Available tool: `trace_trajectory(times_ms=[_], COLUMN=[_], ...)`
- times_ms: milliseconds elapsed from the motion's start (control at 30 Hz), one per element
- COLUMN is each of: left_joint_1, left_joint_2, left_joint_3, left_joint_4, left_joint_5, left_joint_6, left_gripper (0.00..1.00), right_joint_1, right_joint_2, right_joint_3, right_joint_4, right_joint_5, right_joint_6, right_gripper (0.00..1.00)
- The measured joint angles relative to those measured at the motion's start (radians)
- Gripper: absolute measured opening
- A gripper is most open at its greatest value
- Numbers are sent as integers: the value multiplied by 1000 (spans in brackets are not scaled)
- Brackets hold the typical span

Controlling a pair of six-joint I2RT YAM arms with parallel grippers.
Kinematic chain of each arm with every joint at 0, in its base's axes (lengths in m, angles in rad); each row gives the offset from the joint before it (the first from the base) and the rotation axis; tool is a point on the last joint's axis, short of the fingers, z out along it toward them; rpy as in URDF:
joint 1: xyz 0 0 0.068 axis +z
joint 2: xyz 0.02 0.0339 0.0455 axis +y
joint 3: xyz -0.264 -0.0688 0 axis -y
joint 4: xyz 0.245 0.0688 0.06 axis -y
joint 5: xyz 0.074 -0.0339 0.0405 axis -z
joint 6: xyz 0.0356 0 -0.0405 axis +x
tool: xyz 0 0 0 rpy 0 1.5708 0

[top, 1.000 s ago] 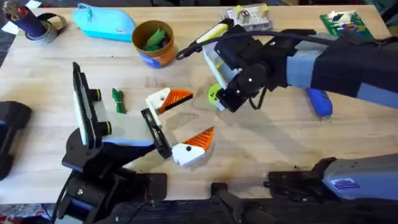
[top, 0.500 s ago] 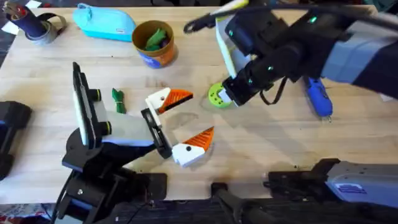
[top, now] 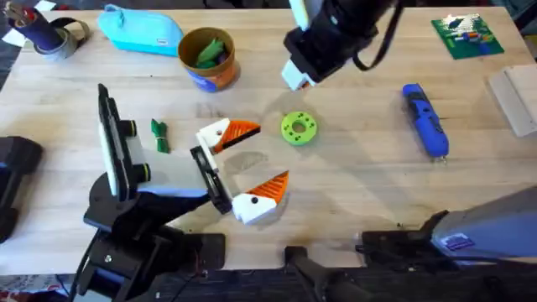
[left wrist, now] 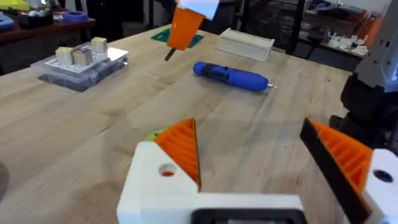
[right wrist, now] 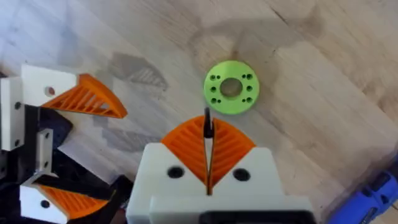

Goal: Pick up the gripper from the table and insert it into the empty holder that is missing its gripper. Then pick up a screw, insert it into the mounting hole, and use the screwdriver to tighten it. Finally, clean up the table by picking up the vegetable and placing it into the bucket.

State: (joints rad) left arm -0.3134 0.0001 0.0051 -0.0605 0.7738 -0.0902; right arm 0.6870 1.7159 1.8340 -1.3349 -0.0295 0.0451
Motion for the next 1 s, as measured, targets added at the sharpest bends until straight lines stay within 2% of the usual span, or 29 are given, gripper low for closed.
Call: trace_trajectory(times_ms=[167,567,733,1000], left_joint_1=[0,0,0,0], left_joint_2=[0,0,0,0], left_joint_3=[0,0,0,0], left_joint_4=[0,0,0,0], left_joint_5=[0,0,0,0], left_joint_6=[0,0,0,0], left_gripper=[992,992,992,992], right_joint_1=[65,241,264,265], right_joint_2=[81,86,86,86], right_joint_3=[113,123,123,123], right_joint_4=[-26,-26,-26,33], right_joint_5=[-28,-70,-122,-142], right_joint_6=[-44,-170,-215,-231], right_gripper=[6,6,6,6])
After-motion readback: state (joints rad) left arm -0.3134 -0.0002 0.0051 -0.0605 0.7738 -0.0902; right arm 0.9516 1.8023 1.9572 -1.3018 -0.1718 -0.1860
